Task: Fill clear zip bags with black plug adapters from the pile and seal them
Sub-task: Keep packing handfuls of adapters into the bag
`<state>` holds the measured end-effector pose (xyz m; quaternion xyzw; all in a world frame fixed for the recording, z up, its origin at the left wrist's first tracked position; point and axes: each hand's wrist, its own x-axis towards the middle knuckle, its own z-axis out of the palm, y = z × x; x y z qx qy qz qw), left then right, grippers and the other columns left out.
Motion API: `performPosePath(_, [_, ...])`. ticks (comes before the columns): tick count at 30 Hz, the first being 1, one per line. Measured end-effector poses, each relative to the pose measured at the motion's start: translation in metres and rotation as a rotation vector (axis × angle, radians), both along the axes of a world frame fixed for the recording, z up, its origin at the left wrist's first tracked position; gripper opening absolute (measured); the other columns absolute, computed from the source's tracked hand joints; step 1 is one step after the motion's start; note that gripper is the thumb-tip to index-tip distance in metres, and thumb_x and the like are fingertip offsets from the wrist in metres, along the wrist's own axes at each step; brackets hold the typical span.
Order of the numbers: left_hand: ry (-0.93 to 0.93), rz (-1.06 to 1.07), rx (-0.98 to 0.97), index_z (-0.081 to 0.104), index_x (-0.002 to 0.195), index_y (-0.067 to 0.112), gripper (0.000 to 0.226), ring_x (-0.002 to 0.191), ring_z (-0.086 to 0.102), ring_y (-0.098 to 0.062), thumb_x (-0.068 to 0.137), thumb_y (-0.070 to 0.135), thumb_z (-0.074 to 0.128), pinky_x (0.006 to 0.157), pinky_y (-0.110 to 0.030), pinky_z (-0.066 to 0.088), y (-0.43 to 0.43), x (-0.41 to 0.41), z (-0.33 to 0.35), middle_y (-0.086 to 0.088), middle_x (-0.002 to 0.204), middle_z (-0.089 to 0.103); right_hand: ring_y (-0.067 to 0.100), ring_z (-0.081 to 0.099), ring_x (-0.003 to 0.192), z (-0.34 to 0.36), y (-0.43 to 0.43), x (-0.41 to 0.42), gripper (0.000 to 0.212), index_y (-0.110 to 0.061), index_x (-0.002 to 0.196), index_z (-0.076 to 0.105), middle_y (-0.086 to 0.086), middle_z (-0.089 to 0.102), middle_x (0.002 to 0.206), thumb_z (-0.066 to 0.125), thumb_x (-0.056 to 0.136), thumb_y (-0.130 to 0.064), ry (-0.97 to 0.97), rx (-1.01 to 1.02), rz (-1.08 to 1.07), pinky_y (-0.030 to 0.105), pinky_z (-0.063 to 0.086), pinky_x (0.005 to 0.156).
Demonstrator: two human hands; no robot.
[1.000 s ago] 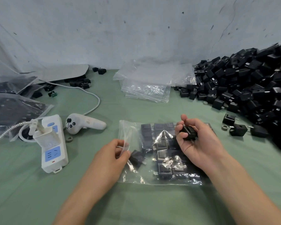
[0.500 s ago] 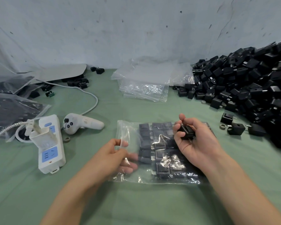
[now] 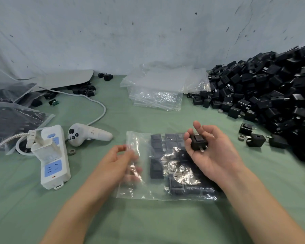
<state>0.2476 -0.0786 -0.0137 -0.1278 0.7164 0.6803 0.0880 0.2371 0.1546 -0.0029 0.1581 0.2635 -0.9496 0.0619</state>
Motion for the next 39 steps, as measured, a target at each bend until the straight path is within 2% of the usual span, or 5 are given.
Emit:
performPosePath(11, [0.736,-0.062,-0.470,0.065,0.107,0.043,0.013,0.078,0.062,-0.004,0.098,0.039,0.057,0.064,-0.009,0.043,0.036,0.013,0.024,0.020,0.090,0.066,0.036,0.071,0.104,0.006,-0.022,0.008,0.027,-0.009,0.104,0.072,0.018,0.071,0.110,0.054,0.098,-0.028,0.094,-0.007,0.190,0.046,0.057,0.092])
performPosePath(21, [0.704,-0.302,-0.558,0.058,0.100,0.040,0.011,0.090,0.057,0.007,0.092,0.038,0.065,0.072,-0.003,0.037,0.052,0.027,0.017,0.024,0.102,0.059,0.026,0.071,0.097,0.010,-0.030,0.016,0.035,-0.015,0.122,0.064,0.014,0.069,0.125,0.048,0.098,-0.035,0.167,0.162,0.347,0.036,0.060,0.074])
performPosePath(26, [0.559,-0.116,-0.407,0.059,0.104,0.037,0.021,0.081,0.064,0.000,0.087,0.032,0.071,0.068,-0.009,0.045,0.030,0.021,0.025,0.016,0.091,0.065,0.028,0.063,0.122,0.012,-0.030,0.012,0.035,-0.019,0.121,0.064,0.011,0.068,0.128,0.047,0.098,-0.038,0.195,0.235,0.296,0.044,0.045,0.107])
performPosePath(35, [0.082,0.093,-0.568,0.064,0.106,0.027,0.017,0.084,0.069,-0.021,0.090,0.031,0.068,0.087,-0.048,0.055,-0.034,0.027,0.021,0.001,0.092,0.071,-0.001,0.062,0.085,-0.002,-0.020,0.015,0.024,-0.042,0.110,0.066,-0.025,0.068,0.109,0.046,0.102,-0.030,0.513,1.506,-0.020,0.016,0.046,0.074])
performPosePath(39, [0.015,0.010,-0.628,0.065,0.106,0.029,0.017,0.083,0.068,-0.018,0.091,0.036,0.067,0.085,-0.039,0.054,-0.032,0.029,0.019,0.004,0.092,0.072,0.006,0.048,0.116,-0.013,-0.020,0.014,0.033,-0.031,0.126,0.061,-0.016,0.060,0.124,0.042,0.099,-0.029,0.560,1.971,0.072,0.031,0.037,0.105])
